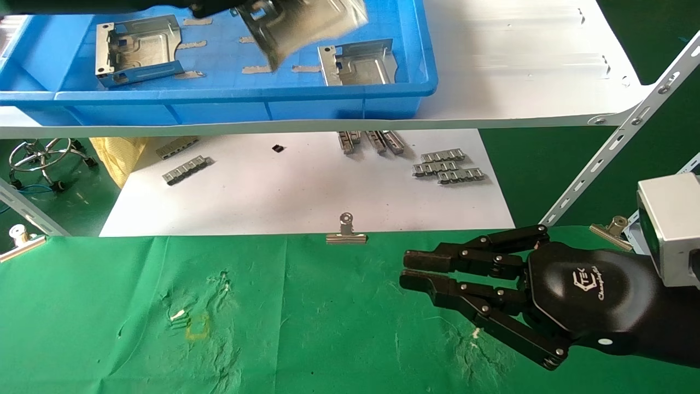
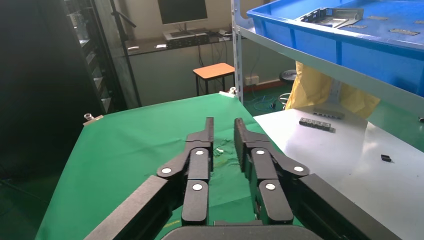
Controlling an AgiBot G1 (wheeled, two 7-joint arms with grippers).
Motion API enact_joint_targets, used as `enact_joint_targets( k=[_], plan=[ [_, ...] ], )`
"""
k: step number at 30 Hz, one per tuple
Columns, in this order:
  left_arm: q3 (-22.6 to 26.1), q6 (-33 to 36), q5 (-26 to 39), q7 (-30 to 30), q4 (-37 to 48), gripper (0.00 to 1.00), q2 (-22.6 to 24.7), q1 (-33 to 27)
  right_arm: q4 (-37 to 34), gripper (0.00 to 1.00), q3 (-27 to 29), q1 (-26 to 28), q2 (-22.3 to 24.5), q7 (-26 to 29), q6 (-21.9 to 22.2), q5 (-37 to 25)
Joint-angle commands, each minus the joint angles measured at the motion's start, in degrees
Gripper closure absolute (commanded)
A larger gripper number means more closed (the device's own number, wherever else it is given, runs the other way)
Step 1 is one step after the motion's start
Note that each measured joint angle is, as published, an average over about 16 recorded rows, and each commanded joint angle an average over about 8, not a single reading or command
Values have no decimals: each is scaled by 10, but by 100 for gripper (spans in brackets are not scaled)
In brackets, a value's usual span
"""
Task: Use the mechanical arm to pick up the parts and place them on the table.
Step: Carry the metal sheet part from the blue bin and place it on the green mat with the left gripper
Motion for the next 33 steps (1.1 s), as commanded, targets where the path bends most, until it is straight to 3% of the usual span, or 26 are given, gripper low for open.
enact_joint_targets(
  k=[1,5,9,15,19,25,33],
  plan=[
    [-6,55,-10,29,-8,100,-11,1,0,0,0,0,0,0,0,0],
    [-7,89,-35,52,-43,100,-29,20,0,0,0,0,0,0,0,0],
    [9,94,-73,65,-129,100,-61,59,0,0,0,0,0,0,0,0],
    [57,93,-181,77,-322,100,-154,149,0,0,0,0,0,0,0,0],
    [96,88,-225,104,-399,100,-215,197,0,0,0,0,0,0,0,0],
    [159,82,-179,215,-399,100,-246,227,0,0,0,0,0,0,0,0],
    [224,75,-136,328,-290,100,-233,245,0,0,0,0,0,0,0,0]
  ],
)
